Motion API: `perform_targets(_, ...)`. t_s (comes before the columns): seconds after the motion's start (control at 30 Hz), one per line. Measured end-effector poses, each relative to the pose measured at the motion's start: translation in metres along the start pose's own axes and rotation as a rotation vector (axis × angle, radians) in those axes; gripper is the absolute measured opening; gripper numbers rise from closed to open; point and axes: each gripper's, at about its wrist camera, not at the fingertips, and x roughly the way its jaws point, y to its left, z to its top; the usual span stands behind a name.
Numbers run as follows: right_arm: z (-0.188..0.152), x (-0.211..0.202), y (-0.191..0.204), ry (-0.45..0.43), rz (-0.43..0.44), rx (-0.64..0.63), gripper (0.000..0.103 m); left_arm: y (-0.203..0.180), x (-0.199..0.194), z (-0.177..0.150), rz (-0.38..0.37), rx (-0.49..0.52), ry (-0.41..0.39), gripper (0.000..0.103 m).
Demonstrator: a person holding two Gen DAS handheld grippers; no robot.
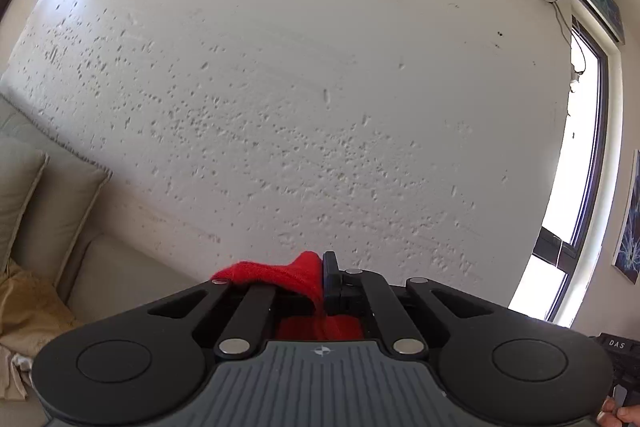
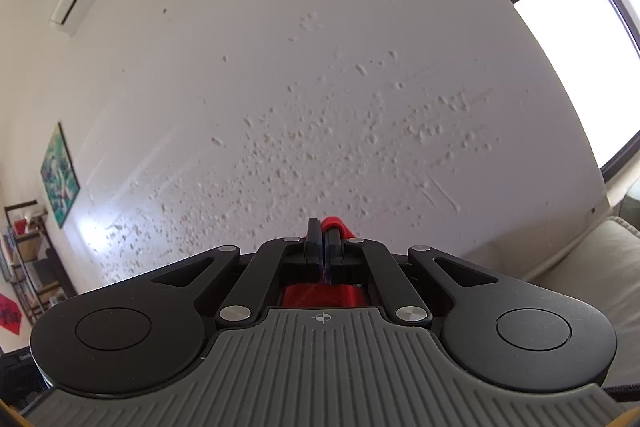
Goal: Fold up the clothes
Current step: 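Lift the red T-shirt up with both tools to shake it out, then lay the red T-shirt flat on the sofa with both tools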
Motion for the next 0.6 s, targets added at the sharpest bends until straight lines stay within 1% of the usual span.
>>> perform_targets(0.03,0.000,-0.002,-0.003,-0.004,0.002,-0.004,0.001,0.009,0.001,-0.020,0.022,-0.020,0.028,0.001)
perform_targets(0.07,-0.022,0.001,-0.018,0.051,-0.022,0.002,0.001,0.019,0.001,-0.041,0.047,-0.040,0.056,0.001)
perform_targets(0.17,-0.087,0.011,-0.061,0.217,-0.096,0.018,0.001,0.053,-0.004,-0.115,0.133,-0.095,0.171,0.000)
perform_targets(0.23,-0.136,0.013,-0.090,0.320,-0.160,0.043,0.001,0.075,-0.009,-0.164,0.188,-0.140,0.264,0.000)
perform_targets(0.33,-0.206,0.006,-0.129,0.449,-0.248,0.090,0.001,0.104,-0.024,-0.228,0.274,-0.216,0.383,0.000)
perform_targets(0.37,-0.225,0.002,-0.140,0.483,-0.270,0.107,0.001,0.111,-0.030,-0.244,0.293,-0.230,0.408,0.000)
perform_targets(0.4,-0.230,-0.003,-0.143,0.491,-0.279,0.104,0.001,0.117,-0.037,-0.258,0.313,-0.246,0.436,0.000)
perform_targets(0.47,-0.242,-0.014,-0.148,0.505,-0.297,0.097,0.000,0.125,-0.049,-0.274,0.326,-0.288,0.469,0.000)
perform_targets(0.6,-0.265,-0.034,-0.159,0.532,-0.332,0.081,0.000,0.128,-0.064,-0.279,0.343,-0.299,0.472,0.000)
